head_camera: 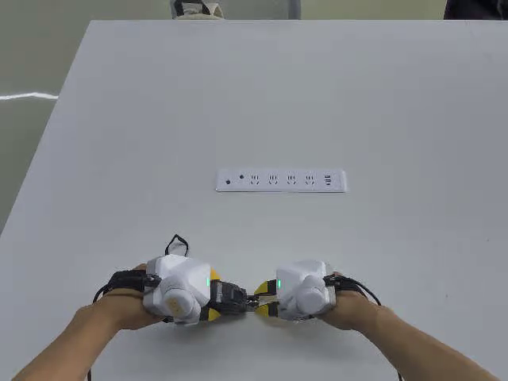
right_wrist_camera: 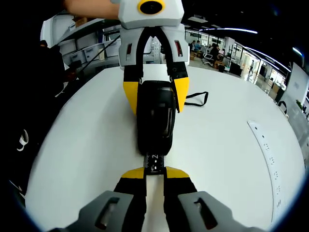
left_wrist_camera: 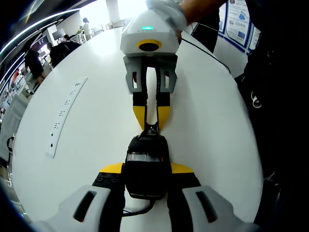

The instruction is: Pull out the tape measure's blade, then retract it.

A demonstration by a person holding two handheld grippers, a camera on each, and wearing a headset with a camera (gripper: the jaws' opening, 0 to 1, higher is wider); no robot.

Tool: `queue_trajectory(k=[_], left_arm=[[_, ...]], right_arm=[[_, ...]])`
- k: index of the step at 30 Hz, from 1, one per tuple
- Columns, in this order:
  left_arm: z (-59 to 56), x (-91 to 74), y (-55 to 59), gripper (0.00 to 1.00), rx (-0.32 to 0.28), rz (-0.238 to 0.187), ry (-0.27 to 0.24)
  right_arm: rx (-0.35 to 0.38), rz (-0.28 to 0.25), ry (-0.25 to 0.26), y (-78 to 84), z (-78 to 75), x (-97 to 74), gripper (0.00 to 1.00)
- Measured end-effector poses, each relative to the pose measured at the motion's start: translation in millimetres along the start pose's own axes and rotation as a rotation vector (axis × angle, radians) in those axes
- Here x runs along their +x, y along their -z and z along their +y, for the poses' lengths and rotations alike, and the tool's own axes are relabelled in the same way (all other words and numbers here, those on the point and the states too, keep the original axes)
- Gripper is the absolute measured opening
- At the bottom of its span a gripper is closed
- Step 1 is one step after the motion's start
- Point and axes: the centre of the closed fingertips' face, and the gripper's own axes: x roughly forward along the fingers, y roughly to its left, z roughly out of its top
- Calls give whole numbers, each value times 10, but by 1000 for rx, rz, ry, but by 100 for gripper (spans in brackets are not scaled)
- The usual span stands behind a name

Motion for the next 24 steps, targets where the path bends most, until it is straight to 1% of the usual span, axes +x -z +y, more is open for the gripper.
queue_trajectory(k=[15,24], left_arm=[[0,0,14,29,4,0,-3],[1,0,10,29,5,1,-5]], right_arm=[[13,-3,2,84,3,-114,10],[21,7,1,156,4,-182,10]])
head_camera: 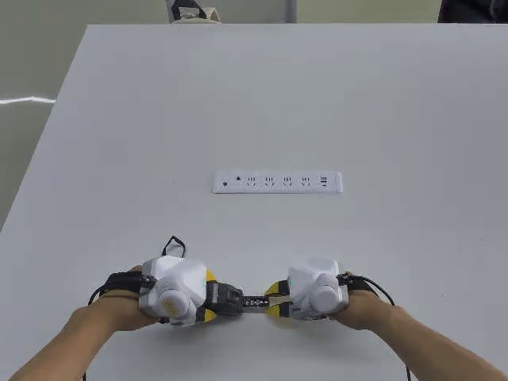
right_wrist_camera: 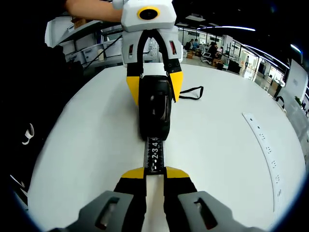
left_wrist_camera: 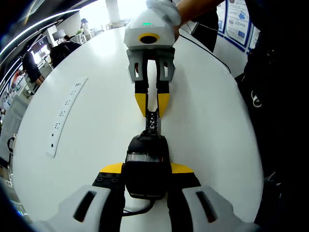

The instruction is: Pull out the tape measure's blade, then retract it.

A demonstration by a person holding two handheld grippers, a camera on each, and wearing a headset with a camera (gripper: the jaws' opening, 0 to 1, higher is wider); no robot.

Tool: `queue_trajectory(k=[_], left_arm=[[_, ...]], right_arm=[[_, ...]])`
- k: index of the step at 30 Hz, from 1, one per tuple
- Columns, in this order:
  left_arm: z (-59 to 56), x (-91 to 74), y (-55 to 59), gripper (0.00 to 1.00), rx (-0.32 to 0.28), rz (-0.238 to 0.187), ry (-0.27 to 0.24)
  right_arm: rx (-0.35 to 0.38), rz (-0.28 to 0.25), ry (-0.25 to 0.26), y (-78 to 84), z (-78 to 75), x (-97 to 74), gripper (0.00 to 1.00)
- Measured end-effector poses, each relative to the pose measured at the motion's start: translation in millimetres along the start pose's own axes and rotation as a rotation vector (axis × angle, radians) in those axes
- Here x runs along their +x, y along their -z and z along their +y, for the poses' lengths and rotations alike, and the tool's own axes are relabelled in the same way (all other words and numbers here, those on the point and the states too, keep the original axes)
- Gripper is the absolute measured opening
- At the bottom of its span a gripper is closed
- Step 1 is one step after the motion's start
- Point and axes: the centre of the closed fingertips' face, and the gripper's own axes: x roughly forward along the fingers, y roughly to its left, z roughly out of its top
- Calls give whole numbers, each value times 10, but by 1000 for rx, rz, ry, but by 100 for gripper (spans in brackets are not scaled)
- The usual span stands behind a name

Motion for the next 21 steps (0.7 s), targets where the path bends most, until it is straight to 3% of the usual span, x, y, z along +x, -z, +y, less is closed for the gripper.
queue_trajectory(k=[21], left_arm=[[2,-8,-14,29,-4,4,2]], right_arm=[[16,11,-5,121,0,-135,11]])
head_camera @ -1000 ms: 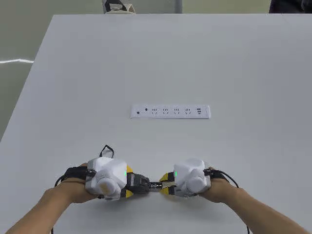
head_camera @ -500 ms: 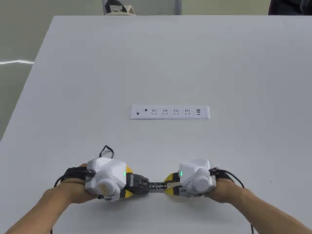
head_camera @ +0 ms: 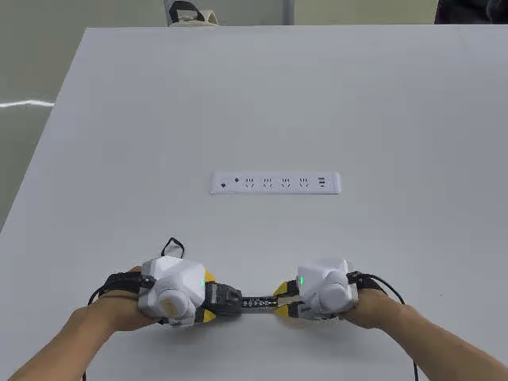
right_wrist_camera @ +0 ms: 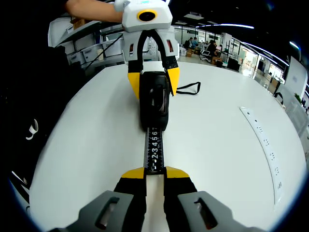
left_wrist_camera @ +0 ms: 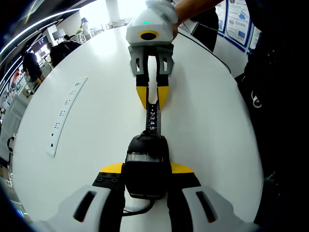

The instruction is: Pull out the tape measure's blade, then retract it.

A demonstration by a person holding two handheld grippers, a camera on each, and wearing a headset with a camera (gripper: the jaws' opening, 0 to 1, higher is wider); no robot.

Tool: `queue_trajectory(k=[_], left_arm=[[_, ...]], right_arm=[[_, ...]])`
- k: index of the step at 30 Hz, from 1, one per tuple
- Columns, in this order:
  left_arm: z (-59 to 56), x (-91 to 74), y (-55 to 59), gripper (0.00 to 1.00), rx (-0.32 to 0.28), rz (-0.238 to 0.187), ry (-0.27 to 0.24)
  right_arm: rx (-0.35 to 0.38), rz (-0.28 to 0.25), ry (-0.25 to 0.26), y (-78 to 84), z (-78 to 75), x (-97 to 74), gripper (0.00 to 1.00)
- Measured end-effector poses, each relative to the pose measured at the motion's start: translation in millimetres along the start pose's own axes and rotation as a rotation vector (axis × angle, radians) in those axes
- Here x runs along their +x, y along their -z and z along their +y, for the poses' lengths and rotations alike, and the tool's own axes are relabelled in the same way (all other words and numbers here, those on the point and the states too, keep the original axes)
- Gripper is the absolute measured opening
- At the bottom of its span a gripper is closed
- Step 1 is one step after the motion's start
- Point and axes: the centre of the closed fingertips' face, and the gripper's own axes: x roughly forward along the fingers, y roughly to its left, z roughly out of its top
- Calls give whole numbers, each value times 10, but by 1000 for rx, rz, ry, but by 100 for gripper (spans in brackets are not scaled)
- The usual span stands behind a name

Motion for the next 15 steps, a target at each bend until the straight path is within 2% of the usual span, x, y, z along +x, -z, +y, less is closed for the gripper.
queue_trajectory(k=[15], left_arm=[[12,15,12,29,-5,1,2]], right_arm=[[19,10,0,135,-9,-123,10]])
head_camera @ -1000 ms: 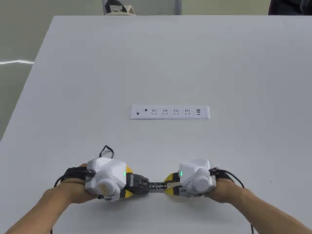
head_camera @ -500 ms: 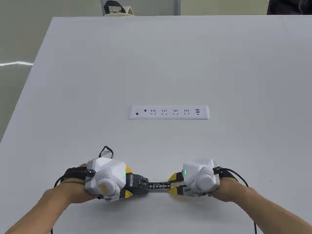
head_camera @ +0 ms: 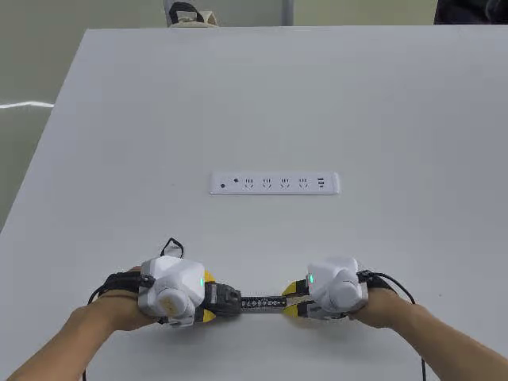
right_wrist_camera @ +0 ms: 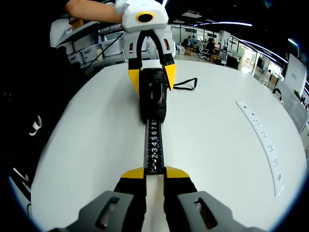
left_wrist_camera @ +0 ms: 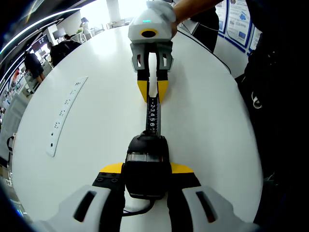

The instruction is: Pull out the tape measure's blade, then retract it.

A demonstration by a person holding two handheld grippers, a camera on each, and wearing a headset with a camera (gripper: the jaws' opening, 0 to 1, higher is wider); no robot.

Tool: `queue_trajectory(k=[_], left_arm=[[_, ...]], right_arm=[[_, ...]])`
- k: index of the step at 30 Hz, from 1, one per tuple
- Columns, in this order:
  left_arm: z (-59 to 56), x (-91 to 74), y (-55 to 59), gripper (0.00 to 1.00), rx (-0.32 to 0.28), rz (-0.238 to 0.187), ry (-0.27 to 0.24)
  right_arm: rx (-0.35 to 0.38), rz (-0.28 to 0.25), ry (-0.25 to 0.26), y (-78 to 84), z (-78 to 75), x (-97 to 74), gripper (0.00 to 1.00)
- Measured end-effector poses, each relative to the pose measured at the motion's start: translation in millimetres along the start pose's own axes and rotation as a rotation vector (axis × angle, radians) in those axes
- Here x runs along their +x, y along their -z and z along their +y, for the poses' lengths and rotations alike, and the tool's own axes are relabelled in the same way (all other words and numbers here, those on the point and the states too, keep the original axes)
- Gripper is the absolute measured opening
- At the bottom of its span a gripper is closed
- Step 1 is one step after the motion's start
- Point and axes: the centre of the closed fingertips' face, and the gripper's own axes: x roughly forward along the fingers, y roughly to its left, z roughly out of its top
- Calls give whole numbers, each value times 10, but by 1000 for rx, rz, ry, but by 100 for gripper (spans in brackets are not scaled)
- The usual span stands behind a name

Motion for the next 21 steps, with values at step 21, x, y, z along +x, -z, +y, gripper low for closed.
queue_trajectory(k=[21], left_arm=[[-12,-3,-21,29,2,1,1]], right_arm=[[17,19,2,237,-5,-193,10]])
